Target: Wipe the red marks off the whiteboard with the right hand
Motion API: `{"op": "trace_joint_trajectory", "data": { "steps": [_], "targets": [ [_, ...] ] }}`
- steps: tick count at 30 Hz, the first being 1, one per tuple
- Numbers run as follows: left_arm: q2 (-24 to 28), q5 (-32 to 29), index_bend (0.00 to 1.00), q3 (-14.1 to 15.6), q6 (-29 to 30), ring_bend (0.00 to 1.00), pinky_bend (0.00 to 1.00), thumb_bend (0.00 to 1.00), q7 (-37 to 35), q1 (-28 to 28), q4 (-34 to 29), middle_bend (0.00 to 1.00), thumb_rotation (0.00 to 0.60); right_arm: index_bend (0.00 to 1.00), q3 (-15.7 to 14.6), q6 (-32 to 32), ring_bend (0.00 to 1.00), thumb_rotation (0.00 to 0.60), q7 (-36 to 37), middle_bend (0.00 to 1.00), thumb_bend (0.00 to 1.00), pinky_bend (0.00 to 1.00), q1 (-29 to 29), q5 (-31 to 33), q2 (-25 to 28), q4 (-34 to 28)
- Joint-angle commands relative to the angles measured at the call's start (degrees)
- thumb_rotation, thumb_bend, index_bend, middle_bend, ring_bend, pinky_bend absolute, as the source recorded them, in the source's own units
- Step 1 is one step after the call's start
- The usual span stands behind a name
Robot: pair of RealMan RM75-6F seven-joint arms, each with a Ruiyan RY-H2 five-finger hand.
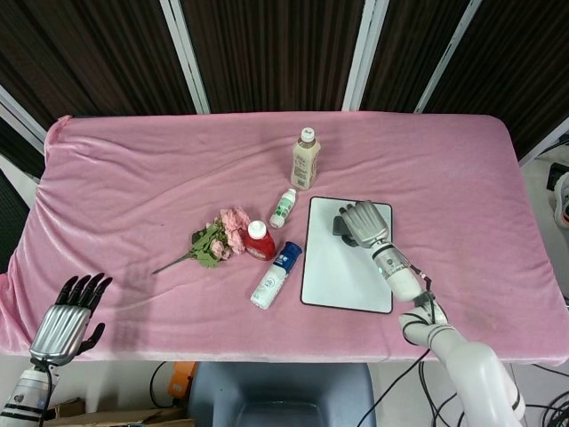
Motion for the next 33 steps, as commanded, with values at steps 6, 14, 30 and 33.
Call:
{"op": "trace_joint_trajectory", "data": {
  "steps": [6,14,30,33],
  "targets": [
    [-0.1,-0.4,0.0,-0.1,-0.2,0.05,0.06,0.41,0.4,-0.2,-0.2,0.04,0.6,0.97,-2.1,1.7,0.72,0.6,3.7,0.73,0.42,0.89,0.2,-2.0,-0.2,0.3],
    [-0.1,0.5,0.0,0.4,0.3,0.05,0.07,0.41,0.4,-0.1,-0.3,0.04,0.6,0.97,-7.8,9.4,0.72,0.6,4.8,0.73,0.42,0.89,-3.1,-8.0,5.7,-11.6],
    [0.5,4.3,0.0,1.8,3.1,0.05,0.07,0.41,-1.1,1.0,-0.3,0.04,0.6,0.97,-13.9,23.8,0.72,0.6,-5.4,0.73,0.42,0.89,-11.5,-14.2,28.6,-48.5],
    [0.7,5.0,0.0,2.1,3.6,0.05,0.07,0.41,-1.6,1.2,-0.3,0.04,0.6,0.97,-12.5,25.3,0.72,0.6,-6.3,0.73,0.42,0.89,-13.5,-12.1,30.7,-48.6]
  ]
}}
